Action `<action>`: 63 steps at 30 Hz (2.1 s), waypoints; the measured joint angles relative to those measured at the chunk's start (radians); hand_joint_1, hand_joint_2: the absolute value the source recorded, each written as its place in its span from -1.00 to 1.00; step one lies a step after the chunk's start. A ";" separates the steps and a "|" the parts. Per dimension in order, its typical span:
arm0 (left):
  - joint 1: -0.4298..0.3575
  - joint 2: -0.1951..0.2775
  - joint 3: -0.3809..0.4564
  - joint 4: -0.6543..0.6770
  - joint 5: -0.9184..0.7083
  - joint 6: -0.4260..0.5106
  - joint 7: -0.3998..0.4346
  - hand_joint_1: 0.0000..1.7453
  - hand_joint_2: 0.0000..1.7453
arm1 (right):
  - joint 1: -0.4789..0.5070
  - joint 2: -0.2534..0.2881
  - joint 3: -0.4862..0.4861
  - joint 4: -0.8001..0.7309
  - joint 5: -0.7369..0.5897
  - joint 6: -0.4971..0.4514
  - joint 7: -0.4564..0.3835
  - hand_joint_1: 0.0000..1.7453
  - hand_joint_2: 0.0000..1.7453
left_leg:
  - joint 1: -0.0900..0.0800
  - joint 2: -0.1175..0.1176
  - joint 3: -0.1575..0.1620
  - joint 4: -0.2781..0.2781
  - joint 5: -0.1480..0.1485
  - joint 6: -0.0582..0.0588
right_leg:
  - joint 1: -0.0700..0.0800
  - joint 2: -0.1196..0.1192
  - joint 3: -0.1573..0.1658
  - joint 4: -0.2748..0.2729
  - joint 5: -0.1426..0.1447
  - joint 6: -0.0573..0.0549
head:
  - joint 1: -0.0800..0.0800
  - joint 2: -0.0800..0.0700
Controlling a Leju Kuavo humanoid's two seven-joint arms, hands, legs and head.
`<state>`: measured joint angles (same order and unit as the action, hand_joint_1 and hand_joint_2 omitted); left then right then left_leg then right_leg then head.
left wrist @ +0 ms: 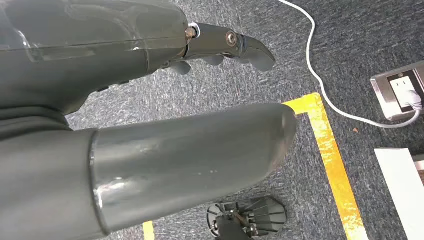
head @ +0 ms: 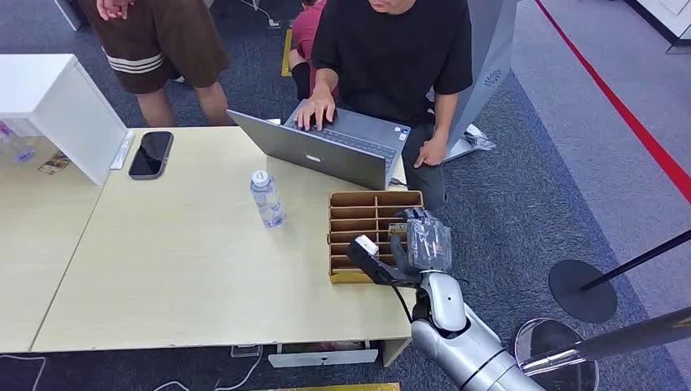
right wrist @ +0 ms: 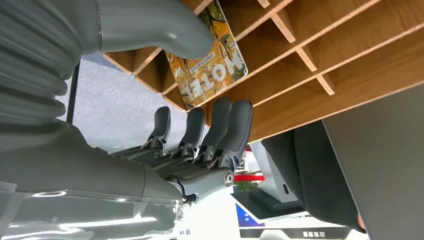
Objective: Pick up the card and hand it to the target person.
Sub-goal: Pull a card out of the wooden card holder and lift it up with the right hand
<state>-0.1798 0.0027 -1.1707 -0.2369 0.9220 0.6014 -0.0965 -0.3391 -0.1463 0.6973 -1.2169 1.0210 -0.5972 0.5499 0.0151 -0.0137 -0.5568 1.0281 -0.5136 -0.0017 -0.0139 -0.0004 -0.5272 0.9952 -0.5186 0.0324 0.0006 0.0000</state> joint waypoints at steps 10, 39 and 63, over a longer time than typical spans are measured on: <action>0.000 0.000 0.000 0.000 0.001 0.000 0.000 -1.00 -1.00 | 0.000 -0.005 0.006 0.000 0.015 0.025 0.012 0.11 1.00 | 0.000 0.000 0.000 0.000 0.000 0.000 | 0.000 0.000 0.000 0.000 0.000 0.000 | 0.000 0.000; 0.000 0.000 0.000 0.000 0.001 0.001 -0.001 -1.00 -1.00 | -0.005 -0.016 0.021 -0.008 0.054 0.046 0.028 0.66 1.00 | 0.000 0.000 0.000 0.000 0.000 0.000 | 0.000 0.000 0.000 0.000 0.000 0.000 | 0.000 0.000; 0.003 0.002 0.000 0.000 0.003 0.008 -0.010 -1.00 -1.00 | -0.013 -0.110 0.014 -0.215 0.179 0.115 0.058 0.70 1.00 | 0.000 0.000 0.000 0.000 0.000 0.000 | 0.000 0.000 0.000 0.000 0.000 0.000 | 0.000 0.000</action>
<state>-0.1770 0.0044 -1.1707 -0.2369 0.9255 0.6092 -0.1069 -0.3524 -0.2566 0.7113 -1.4320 1.1996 -0.4824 0.6077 0.0149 -0.0136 -0.5565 1.0284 -0.5136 -0.0017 -0.0140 -0.0003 -0.5271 0.9951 -0.5184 0.0326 0.0007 0.0000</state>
